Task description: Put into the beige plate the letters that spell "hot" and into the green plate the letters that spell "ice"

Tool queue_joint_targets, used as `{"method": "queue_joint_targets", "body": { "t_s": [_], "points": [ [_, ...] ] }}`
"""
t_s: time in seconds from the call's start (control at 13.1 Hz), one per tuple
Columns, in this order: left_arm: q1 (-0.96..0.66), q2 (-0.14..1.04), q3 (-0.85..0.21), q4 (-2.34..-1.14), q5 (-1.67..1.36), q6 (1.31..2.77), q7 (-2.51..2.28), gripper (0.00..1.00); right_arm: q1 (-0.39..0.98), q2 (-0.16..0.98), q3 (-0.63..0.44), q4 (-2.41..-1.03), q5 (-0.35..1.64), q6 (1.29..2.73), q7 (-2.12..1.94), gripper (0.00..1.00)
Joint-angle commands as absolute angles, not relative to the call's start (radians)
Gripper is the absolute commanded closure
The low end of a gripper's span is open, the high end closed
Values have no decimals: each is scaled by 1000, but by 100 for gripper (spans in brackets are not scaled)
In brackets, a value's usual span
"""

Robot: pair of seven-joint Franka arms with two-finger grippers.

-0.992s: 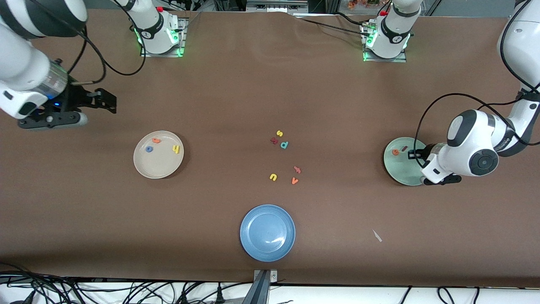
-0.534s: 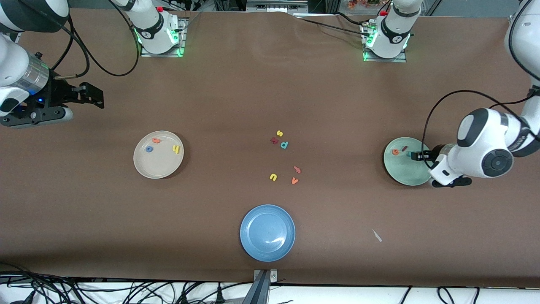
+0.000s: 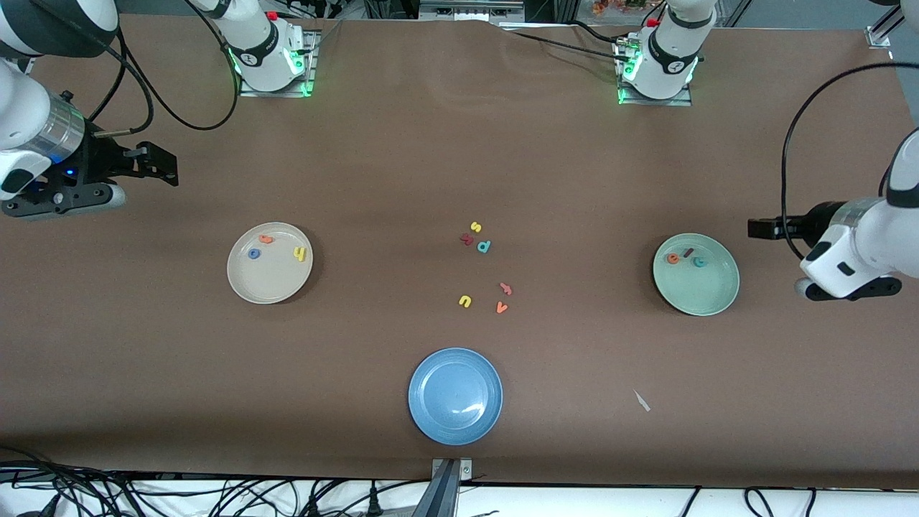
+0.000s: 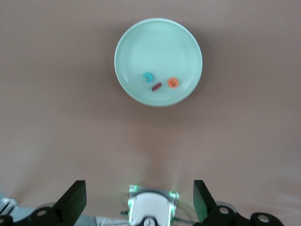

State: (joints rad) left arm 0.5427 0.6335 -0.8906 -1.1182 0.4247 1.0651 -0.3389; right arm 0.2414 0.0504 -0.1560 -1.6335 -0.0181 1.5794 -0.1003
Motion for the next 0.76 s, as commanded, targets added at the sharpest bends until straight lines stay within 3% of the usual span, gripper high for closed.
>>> {"method": "queue_joint_targets", "body": {
  "t_s": [0.0, 0.38, 0.69],
  "points": [
    [427, 650, -867, -971, 524, 933, -296, 0, 242, 11, -161, -1634, 2, 1543, -123, 0],
    [335, 646, -830, -881, 644, 927, -151, 0, 242, 18, -175, -1615, -5, 1540, -123, 0],
    [190, 638, -518, -789, 383, 983, -121, 0, 241, 25, -176, -1612, -15, 1557, -117, 0]
  ]
}}
